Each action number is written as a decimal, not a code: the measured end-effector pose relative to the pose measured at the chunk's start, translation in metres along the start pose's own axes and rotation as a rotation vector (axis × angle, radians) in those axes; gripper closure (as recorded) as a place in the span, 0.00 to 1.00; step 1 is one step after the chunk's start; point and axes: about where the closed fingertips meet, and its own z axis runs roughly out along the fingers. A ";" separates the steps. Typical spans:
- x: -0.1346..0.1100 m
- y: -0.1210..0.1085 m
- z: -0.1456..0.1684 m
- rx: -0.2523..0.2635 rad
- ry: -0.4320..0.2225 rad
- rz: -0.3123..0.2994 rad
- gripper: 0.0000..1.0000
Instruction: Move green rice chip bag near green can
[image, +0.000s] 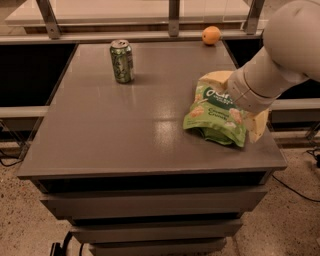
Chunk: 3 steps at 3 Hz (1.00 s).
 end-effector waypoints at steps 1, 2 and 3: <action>-0.004 -0.002 0.007 -0.035 -0.002 -0.072 0.00; -0.009 -0.003 0.011 -0.068 -0.018 -0.135 0.00; -0.014 -0.005 0.014 -0.106 -0.035 -0.190 0.00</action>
Offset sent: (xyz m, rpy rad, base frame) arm 0.0008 0.0159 -0.0136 -0.1305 0.0708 0.1836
